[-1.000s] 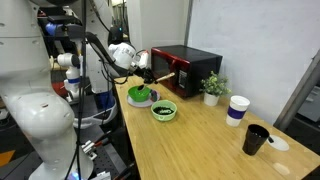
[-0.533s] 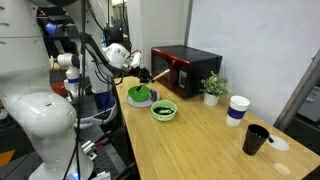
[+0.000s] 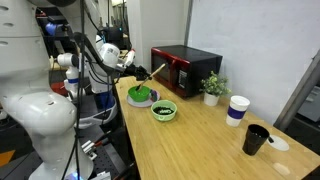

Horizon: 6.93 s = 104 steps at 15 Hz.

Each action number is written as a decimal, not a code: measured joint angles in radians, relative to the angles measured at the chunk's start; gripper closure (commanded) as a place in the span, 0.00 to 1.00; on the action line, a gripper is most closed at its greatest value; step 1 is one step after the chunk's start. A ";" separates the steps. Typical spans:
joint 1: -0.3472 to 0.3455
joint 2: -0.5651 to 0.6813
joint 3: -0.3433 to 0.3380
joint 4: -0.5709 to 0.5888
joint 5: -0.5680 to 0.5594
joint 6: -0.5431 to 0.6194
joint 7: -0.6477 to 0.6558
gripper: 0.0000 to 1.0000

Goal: Use the spoon to transfer beans from the light-green bowl to the dark green bowl

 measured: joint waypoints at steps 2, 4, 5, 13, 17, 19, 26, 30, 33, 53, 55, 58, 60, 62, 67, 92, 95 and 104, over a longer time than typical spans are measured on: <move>0.016 0.002 0.015 -0.001 0.000 -0.051 -0.002 0.94; 0.030 0.003 0.028 -0.002 0.000 -0.098 -0.004 0.94; 0.036 0.004 0.034 -0.003 0.000 -0.121 -0.005 0.94; 0.073 0.030 0.067 -0.004 -0.001 -0.295 -0.015 0.94; 0.086 0.058 0.077 -0.003 -0.008 -0.368 -0.017 0.94; 0.092 0.072 0.081 -0.001 -0.018 -0.402 -0.017 0.94; 0.107 0.119 0.089 0.016 -0.058 -0.506 -0.029 0.94; 0.120 0.149 0.091 0.033 -0.076 -0.559 -0.053 0.94; 0.128 0.171 0.091 0.047 -0.085 -0.590 -0.078 0.94; 0.217 0.337 0.091 0.168 -0.132 -0.827 -0.272 0.94; 0.225 0.350 0.091 0.174 -0.133 -0.844 -0.279 0.94; 0.237 0.366 0.091 0.184 -0.137 -0.875 -0.297 0.94; 0.244 0.377 0.091 0.191 -0.147 -0.895 -0.314 0.94; 0.249 0.385 0.090 0.197 -0.153 -0.910 -0.329 0.94; 0.262 0.404 0.089 0.212 -0.167 -0.946 -0.361 0.94; 0.343 0.477 0.048 0.267 -0.224 -1.141 -0.543 0.94; 0.337 0.476 0.047 0.276 -0.223 -1.141 -0.528 0.94; 0.333 0.473 0.041 0.287 -0.223 -1.140 -0.519 0.94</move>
